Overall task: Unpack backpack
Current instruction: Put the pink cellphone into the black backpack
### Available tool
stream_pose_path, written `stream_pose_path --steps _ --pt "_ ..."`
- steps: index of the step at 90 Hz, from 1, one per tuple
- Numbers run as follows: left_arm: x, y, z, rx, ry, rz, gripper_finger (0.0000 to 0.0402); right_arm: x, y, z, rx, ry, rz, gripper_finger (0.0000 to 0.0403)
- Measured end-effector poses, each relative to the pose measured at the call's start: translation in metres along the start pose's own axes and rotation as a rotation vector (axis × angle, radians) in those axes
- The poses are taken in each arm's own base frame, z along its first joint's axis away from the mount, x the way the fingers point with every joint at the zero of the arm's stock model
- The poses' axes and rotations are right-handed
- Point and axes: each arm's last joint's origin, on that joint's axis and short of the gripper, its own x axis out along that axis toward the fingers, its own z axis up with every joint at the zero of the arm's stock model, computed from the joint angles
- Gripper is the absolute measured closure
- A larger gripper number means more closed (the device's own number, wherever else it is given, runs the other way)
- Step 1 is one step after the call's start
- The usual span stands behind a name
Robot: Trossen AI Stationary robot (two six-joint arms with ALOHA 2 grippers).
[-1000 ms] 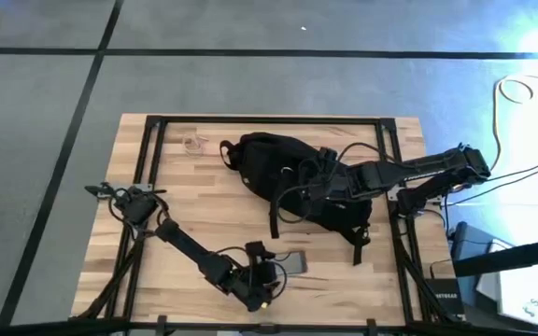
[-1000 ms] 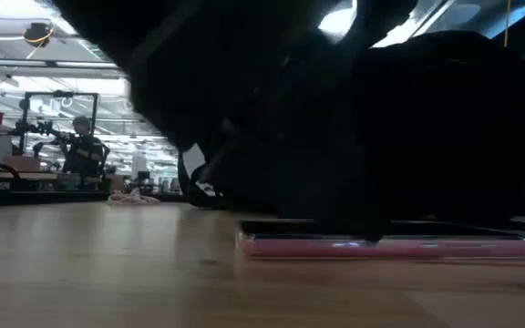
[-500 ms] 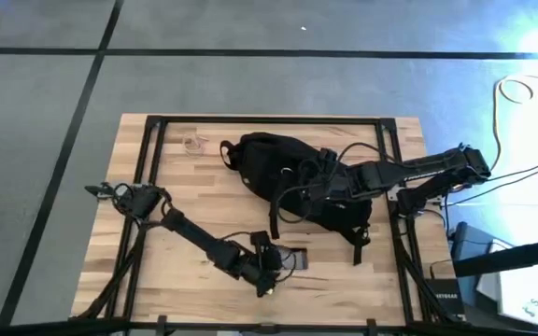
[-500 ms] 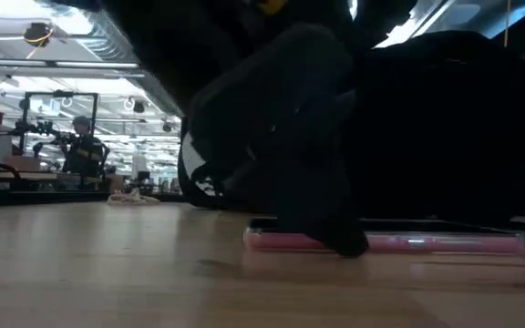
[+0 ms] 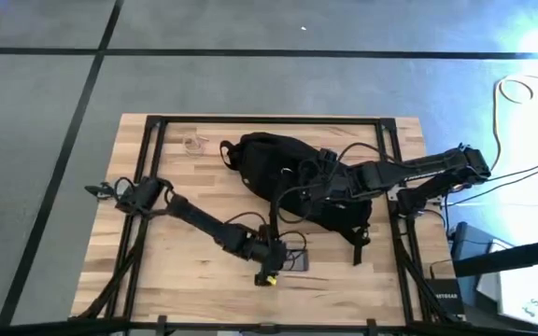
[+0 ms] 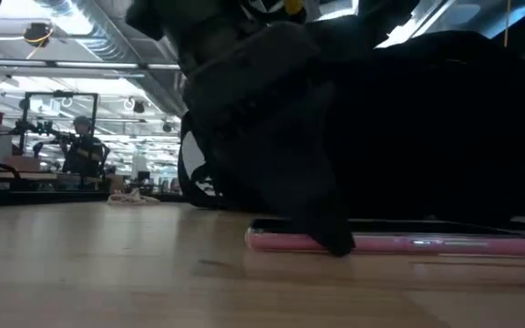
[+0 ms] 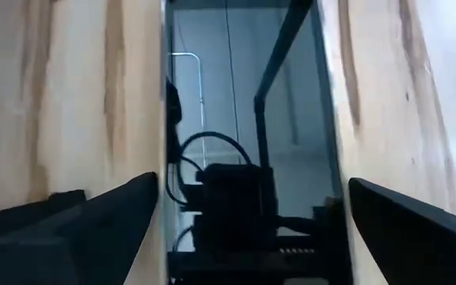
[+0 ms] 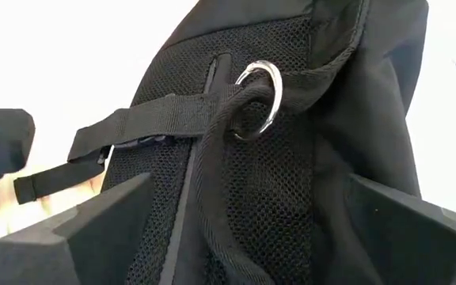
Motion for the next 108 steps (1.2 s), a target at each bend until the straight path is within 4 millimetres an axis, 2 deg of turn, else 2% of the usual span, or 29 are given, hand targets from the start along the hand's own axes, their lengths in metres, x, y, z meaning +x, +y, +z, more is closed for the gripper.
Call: stream_pose_path --steps 22,47,76,98,108 --pt "0.001 0.008 0.001 -0.008 0.010 0.001 0.0004 0.000 0.000 0.000 -0.001 0.002 0.006 0.0011" --pt "-0.001 -0.004 -0.002 -0.005 0.004 0.029 0.0052 0.000 0.001 -0.001 0.011 0.014 0.024 0.0011" --pt "-0.001 -0.006 -0.003 -0.042 0.000 0.035 0.0058 -0.001 0.003 0.001 0.133 0.003 0.082 0.0011" --pt "-0.004 -0.017 -0.003 -0.072 -0.027 0.004 0.0059 -0.015 -0.001 0.017 0.181 -0.033 0.172 0.0011" --pt "-0.015 -0.024 -0.001 -0.082 -0.043 -0.024 0.0060 -0.027 -0.005 0.028 0.200 -0.072 0.212 0.0011"
